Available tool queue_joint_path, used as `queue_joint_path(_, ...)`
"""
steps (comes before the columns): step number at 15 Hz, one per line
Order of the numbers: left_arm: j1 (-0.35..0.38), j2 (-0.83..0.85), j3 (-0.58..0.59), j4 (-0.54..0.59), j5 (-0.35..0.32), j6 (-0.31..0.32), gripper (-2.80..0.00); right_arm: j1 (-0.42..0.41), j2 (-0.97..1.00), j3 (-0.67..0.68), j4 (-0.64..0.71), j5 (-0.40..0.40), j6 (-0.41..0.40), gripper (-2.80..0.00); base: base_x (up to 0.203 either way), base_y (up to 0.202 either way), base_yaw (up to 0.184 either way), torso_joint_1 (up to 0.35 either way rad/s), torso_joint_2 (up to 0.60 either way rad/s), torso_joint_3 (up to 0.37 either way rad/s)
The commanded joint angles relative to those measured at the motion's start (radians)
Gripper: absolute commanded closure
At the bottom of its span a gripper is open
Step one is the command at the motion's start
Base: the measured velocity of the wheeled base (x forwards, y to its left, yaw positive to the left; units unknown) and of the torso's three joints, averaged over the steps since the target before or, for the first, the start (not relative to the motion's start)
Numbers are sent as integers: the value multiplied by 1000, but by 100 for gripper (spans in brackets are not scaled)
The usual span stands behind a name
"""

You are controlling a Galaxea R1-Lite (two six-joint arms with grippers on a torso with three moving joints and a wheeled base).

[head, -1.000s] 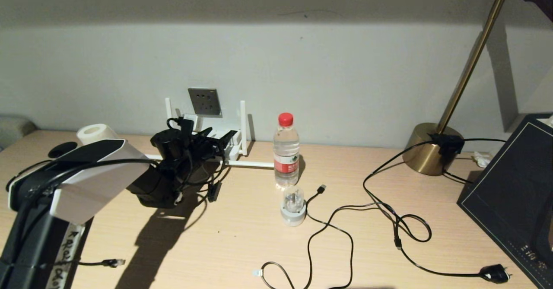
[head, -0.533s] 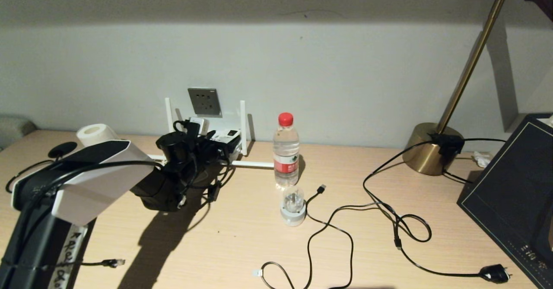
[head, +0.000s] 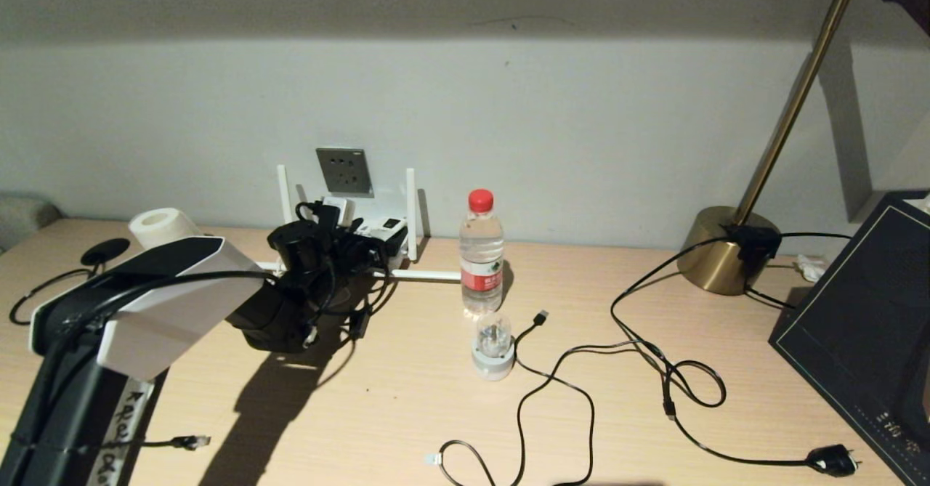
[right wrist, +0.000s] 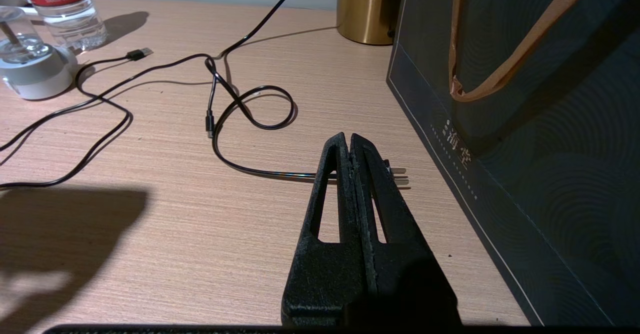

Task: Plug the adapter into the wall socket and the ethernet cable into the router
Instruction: Pick up plug

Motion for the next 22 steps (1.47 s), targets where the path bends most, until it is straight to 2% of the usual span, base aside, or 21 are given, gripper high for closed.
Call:
queue_joint_path(1, 2, 8, -20, 1, -1, 1, -280, 0, 0, 11, 0, 0, 0, 0, 0, 0, 0, 0, 0, 0)
queue_joint_path(14, 9, 32, -34, 13, 18, 1, -280, 0, 0, 11, 0, 0, 0, 0, 0, 0, 0, 0, 0, 0)
queue_joint_path(15, 9, 32, -36, 13, 18, 1, 0, 0, 0, 11, 0, 0, 0, 0, 0, 0, 0, 0, 0, 0)
queue_joint_path(22, 8, 30, -35, 10, 18, 1, 0, 0, 0, 11, 0, 0, 0, 0, 0, 0, 0, 0, 0, 0)
